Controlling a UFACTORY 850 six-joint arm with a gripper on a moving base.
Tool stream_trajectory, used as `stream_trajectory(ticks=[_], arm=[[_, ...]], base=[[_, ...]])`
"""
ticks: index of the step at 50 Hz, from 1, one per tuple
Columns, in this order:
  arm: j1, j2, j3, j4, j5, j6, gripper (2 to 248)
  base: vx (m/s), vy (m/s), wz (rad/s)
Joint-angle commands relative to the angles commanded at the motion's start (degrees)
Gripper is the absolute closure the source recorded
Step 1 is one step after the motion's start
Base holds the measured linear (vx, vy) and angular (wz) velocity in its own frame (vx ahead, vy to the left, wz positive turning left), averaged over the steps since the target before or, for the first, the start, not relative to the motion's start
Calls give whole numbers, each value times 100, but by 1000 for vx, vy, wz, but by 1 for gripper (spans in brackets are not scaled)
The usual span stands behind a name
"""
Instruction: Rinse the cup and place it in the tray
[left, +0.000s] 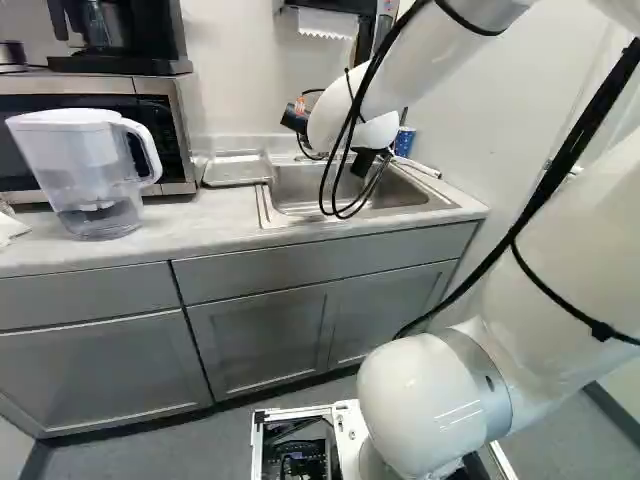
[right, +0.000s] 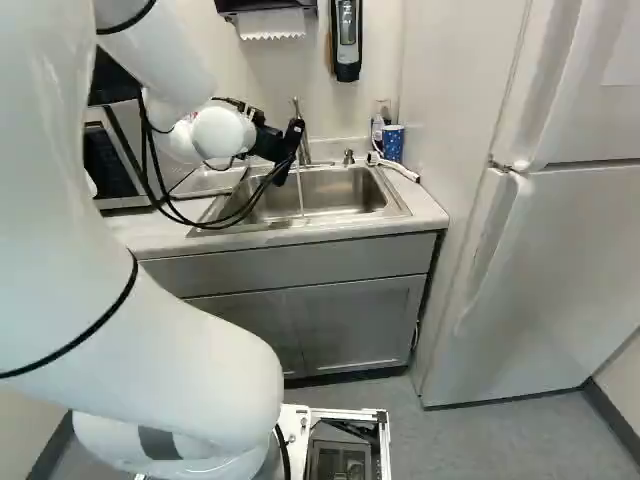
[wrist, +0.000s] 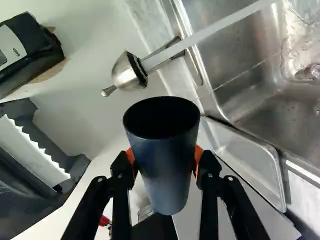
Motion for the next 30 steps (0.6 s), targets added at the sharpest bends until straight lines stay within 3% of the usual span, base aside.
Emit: stream_trajectory(ticks=[30], arm=[[0, 0, 0, 0, 0, 0, 125]], base=[[0, 0, 0]])
